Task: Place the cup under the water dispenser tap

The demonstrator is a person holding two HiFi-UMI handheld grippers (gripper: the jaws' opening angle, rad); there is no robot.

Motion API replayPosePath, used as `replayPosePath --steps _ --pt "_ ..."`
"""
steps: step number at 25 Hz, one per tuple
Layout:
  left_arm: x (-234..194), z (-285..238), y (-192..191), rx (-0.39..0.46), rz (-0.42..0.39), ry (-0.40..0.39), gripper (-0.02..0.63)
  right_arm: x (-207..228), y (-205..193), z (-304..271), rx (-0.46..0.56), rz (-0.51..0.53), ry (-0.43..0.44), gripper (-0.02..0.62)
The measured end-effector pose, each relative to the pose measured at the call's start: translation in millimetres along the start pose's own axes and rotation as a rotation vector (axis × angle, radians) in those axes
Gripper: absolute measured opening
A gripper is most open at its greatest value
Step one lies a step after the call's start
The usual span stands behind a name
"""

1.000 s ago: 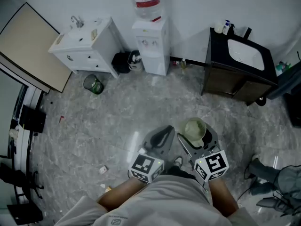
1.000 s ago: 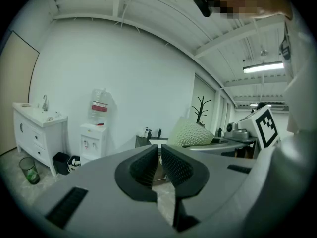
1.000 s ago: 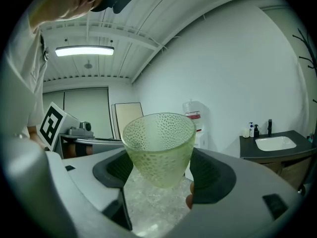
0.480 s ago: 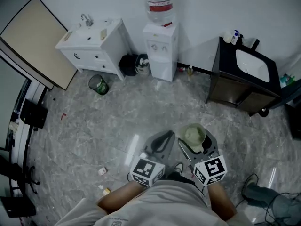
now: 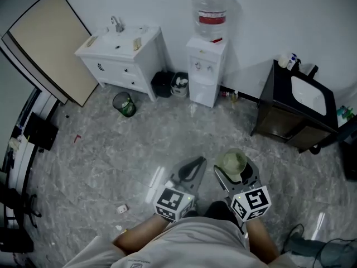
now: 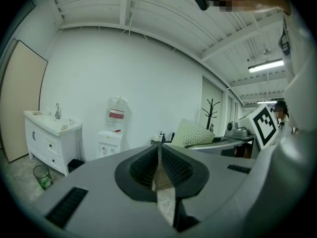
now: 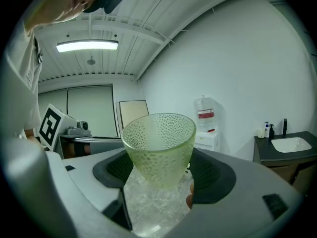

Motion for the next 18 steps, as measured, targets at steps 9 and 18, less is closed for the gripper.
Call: replayPosePath --steps 9,18 --pt "-53.0 -14.5 -9.2 -0.014 0.009 0.023 0.026 10.6 6.9 -58.8 -0.019 -0.010 0.005 0.331" --pt "-129.7 -104.8 -5.1 -0.016 -0.004 0.050 0.026 91.2 34.2 -158.3 -0.041 -0.027 0.018 0.331"
Point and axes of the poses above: the fingertips, and each gripper's own axes: z backward along the fingers, x to its right, y out of its top, the point moved 6 cm from there along z, backward along the fingers, and after that the axes turned 11 degrees about -z, right-handed, at the moved point
